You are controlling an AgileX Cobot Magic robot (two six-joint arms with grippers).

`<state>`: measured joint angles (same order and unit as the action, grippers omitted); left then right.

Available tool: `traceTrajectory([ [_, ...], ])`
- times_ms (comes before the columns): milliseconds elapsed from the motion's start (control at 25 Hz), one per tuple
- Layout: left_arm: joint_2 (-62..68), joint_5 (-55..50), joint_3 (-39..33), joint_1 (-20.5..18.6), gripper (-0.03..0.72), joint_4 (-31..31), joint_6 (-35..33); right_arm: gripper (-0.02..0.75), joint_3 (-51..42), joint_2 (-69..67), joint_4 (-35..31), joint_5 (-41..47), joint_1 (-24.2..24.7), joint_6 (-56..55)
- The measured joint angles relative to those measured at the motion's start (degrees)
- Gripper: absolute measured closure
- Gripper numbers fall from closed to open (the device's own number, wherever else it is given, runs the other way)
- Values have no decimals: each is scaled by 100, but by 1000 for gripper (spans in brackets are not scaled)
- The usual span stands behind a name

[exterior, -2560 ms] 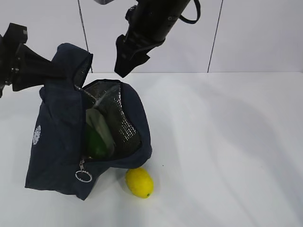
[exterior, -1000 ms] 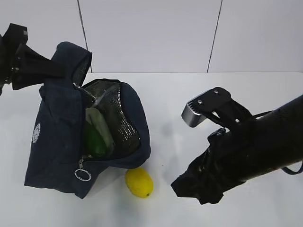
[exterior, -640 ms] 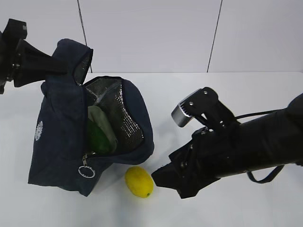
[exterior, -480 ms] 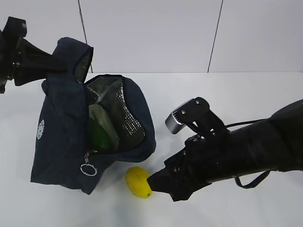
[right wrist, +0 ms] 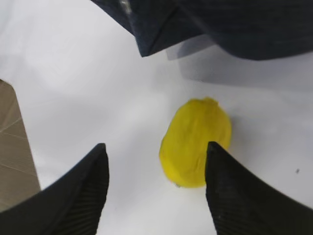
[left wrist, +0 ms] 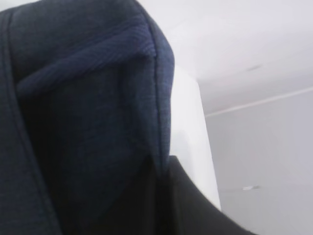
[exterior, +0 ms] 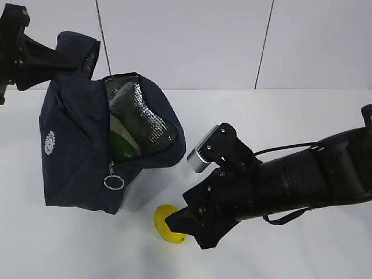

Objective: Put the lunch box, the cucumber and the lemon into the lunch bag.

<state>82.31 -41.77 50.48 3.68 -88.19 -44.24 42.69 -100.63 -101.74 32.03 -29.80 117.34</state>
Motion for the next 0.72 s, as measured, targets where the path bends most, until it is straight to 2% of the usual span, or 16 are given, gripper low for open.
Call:
traceTrajectory([
  [160, 0, 193, 0, 0, 695, -305, -55, 262, 186, -36, 0, 0, 0, 399],
  [480, 12, 288, 0, 0, 695, -1050, -424, 262, 610, -770, 12, 0, 0, 485],
  [720, 12, 288, 0, 0, 695, -1119, -467, 262, 1079, -1155, 708, 0, 0, 228],
])
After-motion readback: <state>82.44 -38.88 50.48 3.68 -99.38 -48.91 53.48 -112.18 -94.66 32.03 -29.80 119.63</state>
